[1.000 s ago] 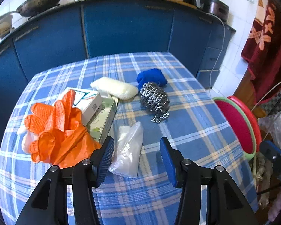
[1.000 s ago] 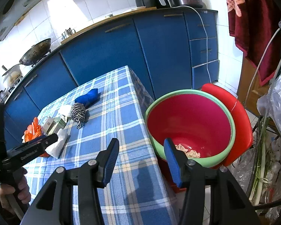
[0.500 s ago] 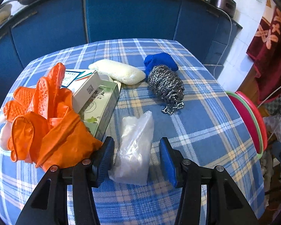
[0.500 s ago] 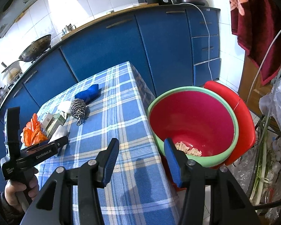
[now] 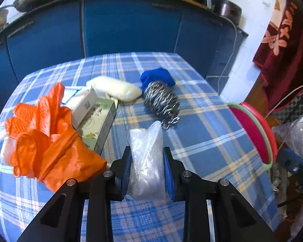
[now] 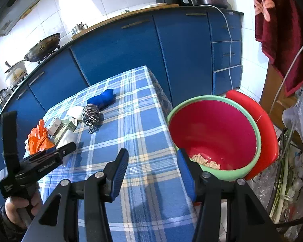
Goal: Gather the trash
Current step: 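Grasp the clear plastic bag with the left gripper, then hold the plastic bag in the left gripper while the right gripper grasps the steel wool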
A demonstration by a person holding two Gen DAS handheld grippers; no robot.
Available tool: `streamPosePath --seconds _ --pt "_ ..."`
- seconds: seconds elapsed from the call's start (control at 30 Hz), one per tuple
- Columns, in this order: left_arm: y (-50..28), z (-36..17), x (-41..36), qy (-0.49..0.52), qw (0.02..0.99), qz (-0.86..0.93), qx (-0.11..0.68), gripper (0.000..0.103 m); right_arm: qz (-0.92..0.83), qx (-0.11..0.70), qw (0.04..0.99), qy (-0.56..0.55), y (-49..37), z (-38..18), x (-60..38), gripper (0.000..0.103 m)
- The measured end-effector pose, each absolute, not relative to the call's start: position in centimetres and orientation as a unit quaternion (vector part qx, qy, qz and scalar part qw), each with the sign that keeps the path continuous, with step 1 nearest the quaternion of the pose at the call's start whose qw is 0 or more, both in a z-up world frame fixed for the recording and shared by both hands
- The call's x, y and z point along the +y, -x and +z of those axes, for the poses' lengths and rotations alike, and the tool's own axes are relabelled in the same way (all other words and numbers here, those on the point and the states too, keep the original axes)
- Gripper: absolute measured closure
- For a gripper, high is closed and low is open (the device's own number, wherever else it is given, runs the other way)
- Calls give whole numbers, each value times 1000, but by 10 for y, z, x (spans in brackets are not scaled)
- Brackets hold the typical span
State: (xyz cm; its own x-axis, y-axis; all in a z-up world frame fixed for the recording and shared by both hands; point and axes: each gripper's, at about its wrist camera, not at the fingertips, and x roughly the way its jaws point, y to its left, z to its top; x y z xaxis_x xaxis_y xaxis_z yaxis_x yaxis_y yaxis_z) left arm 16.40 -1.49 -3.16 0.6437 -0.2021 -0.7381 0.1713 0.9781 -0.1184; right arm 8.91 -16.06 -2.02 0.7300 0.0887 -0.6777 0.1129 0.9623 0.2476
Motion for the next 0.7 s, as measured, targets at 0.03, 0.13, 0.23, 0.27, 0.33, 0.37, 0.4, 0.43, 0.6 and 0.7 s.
streamPosePath --seconds 0.03,0.13,0.23,0.27,0.33,0.37,0.4,0.43,0.6,0.7 --pt "-163 -29 -14 20 908 -104 406 73 -5 367 920 -135 -90 -19 -159 50" --pt "-160 -17 -10 28 912 -104 395 73 0 364 922 -129 -92 -15 -154 50" --pt "-156 -6 -3 33 917 -101 383 73 8 361 924 -123 -95 -11 -147 50" --pt "-154 -1 0 34 919 -100 379 73 12 361 925 -121 -97 -9 -144 50" --pt "-153 5 5 35 923 -95 372 73 19 359 926 -118 -101 -6 -138 50" --pt "-152 9 9 36 925 -91 368 73 22 358 926 -117 -104 -4 -135 50" --pt "-152 11 12 37 926 -88 366 73 25 357 927 -115 -106 -3 -131 50" --pt "-151 15 16 39 928 -83 362 73 28 356 927 -113 -109 -1 -128 50" --pt "-155 26 37 42 934 -57 350 73 43 352 929 -103 -126 5 -108 46" --pt "-159 29 51 48 935 -41 349 73 52 352 929 -99 -136 7 -94 42"
